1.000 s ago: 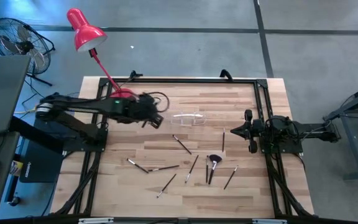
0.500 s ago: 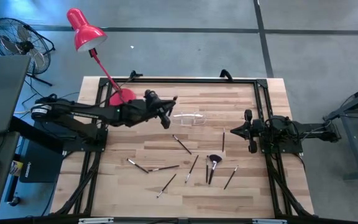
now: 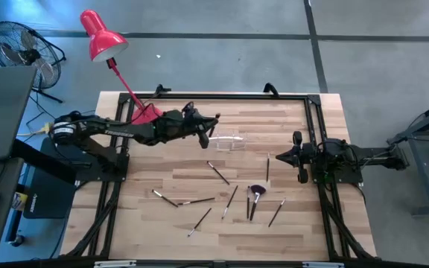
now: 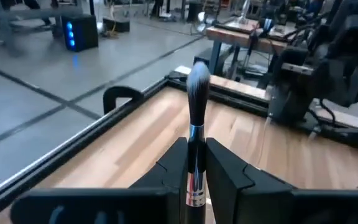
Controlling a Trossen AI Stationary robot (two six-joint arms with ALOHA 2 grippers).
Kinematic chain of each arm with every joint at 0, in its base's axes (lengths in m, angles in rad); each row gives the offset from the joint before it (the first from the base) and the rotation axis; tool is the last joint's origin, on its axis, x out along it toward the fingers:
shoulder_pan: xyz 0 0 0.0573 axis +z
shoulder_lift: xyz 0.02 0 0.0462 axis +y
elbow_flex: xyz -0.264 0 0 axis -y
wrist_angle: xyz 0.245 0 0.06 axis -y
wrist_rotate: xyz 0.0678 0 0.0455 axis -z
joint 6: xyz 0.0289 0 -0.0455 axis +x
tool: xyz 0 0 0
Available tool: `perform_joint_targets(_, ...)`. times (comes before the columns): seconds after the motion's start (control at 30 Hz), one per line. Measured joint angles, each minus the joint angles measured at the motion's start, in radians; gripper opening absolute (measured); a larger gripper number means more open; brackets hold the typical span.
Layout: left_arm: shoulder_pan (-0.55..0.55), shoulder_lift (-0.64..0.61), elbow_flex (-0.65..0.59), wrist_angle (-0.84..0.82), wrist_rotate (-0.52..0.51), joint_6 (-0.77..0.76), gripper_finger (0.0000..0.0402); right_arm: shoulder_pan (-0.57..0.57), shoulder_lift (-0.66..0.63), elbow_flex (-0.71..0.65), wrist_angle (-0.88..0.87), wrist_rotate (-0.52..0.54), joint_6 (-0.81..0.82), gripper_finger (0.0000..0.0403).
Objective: Pick & Place Makeup Supplies
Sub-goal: Put the makeup brush into the transparent organizer
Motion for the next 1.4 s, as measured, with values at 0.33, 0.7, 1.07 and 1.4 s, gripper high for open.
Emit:
perform_joint_targets(0.33, 0.017, 0.107, 0.0, -0.014, 0.005, -0.022, 0.0039, 0.0, 0.0, 0.0, 0.0, 0.0, 0.0, 0.0005)
perform_joint_targets(0.7, 0.017, 0.135, 0.001, -0.006, -0.027, -0.023, 0.004, 0.0, 0.0, 0.0, 0.0, 0.0, 0.0, 0.0005)
perform_joint_targets(1.07, 0.016, 0.135, 0.001, -0.086, -0.078, -0.024, 0.004, 0.0, 0.0, 0.0, 0.0, 0.0, 0.0, 0.0005)
perform_joint_targets(1.4, 0.016, 0.135, 0.001, -0.089, -0.076, -0.03, 0.0045, 0.0, 0.0, 0.0, 0.0, 0.0, 0.0, 0.0005)
